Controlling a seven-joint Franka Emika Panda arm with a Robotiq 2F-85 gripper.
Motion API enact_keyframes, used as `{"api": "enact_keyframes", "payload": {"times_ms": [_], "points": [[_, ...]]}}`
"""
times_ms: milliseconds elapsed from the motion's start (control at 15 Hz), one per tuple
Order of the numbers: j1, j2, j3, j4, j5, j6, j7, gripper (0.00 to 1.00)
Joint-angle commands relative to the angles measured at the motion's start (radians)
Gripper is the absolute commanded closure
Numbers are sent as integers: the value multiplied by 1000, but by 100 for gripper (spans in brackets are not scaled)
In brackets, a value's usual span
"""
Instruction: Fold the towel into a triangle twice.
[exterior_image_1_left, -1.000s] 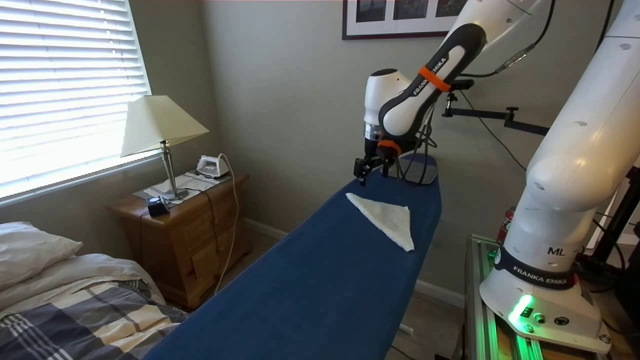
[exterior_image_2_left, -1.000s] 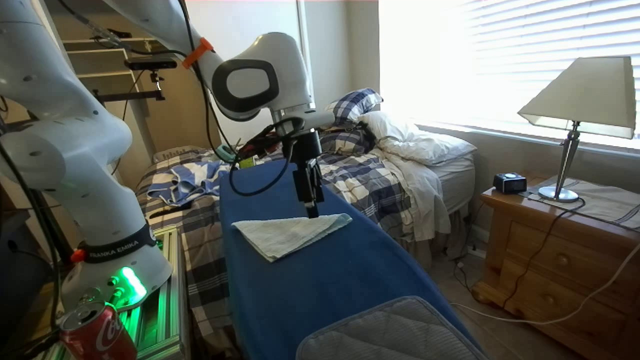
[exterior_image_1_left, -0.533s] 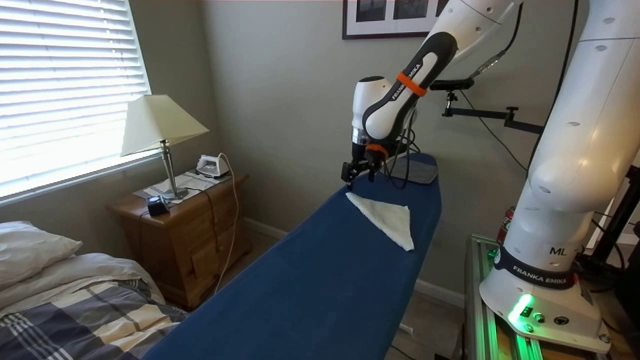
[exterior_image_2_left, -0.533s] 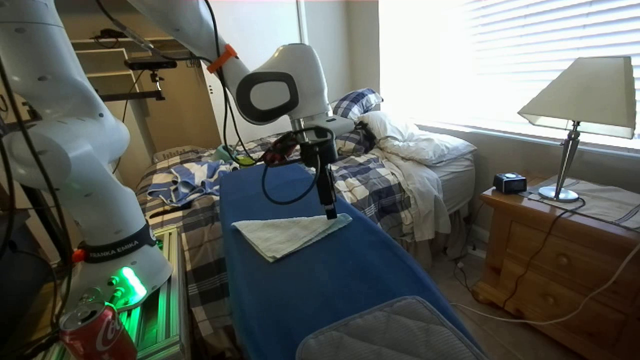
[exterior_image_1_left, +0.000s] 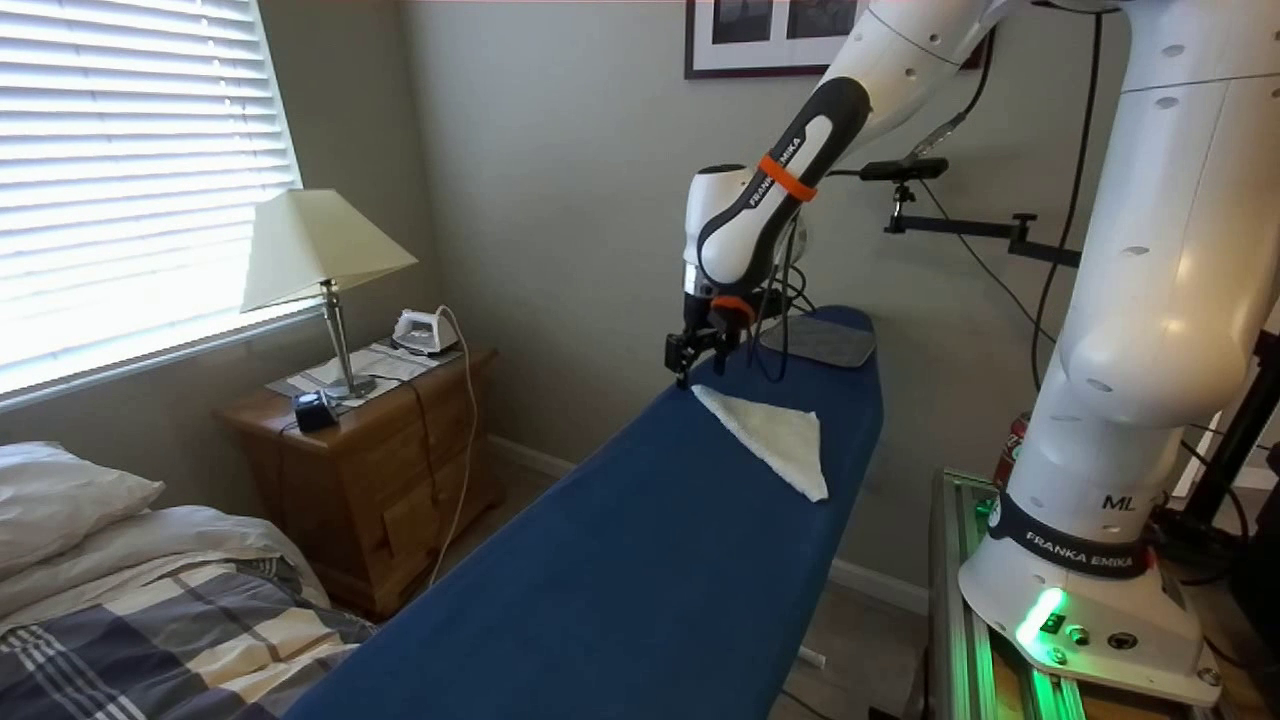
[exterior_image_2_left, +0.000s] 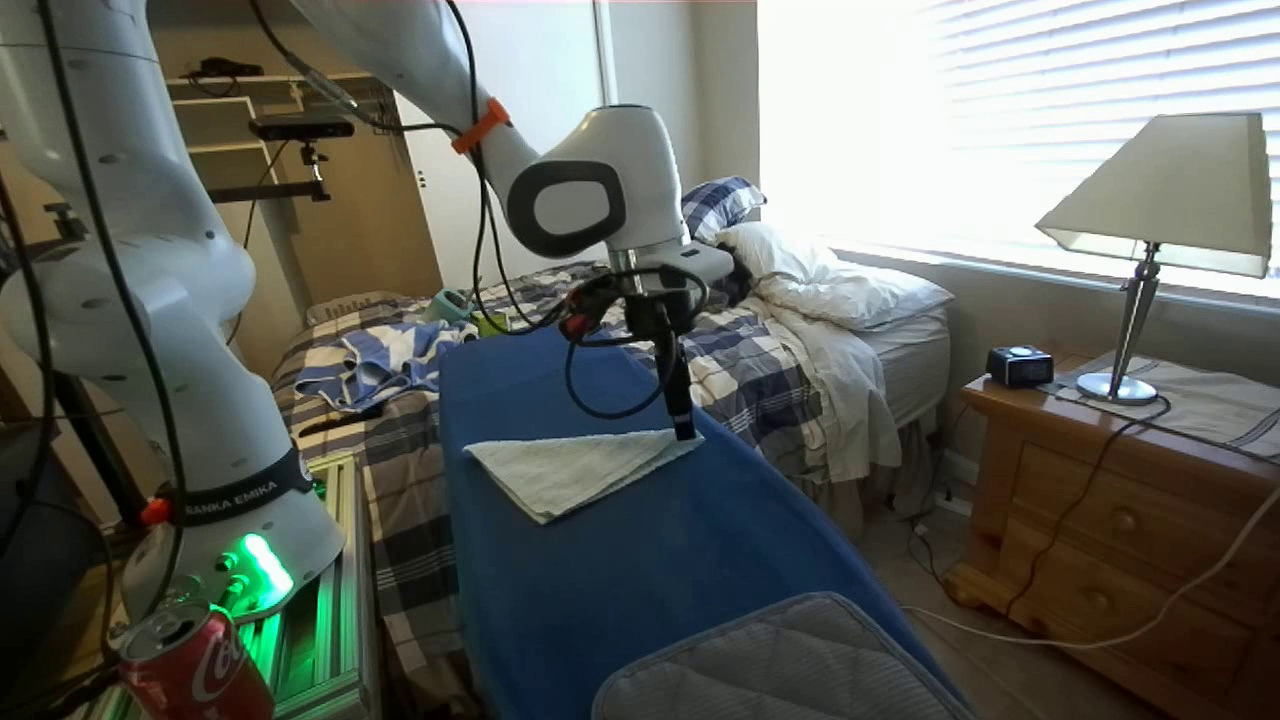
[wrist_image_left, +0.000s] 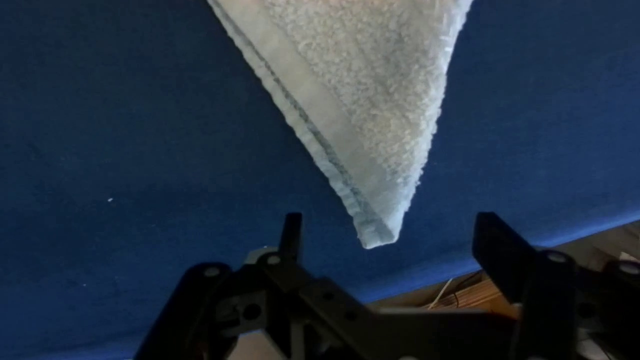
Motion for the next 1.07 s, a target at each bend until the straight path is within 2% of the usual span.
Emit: {"api": "enact_keyframes", "payload": {"times_ms": [0, 533, 667, 1000], "points": [[23, 51, -21, 46, 46, 9, -49, 39], [35, 79, -23, 73, 58, 3, -67, 94], [37, 84, -24, 76, 56, 3, -67, 100], [36, 74, -32, 78, 53, -2, -65, 97]]}}
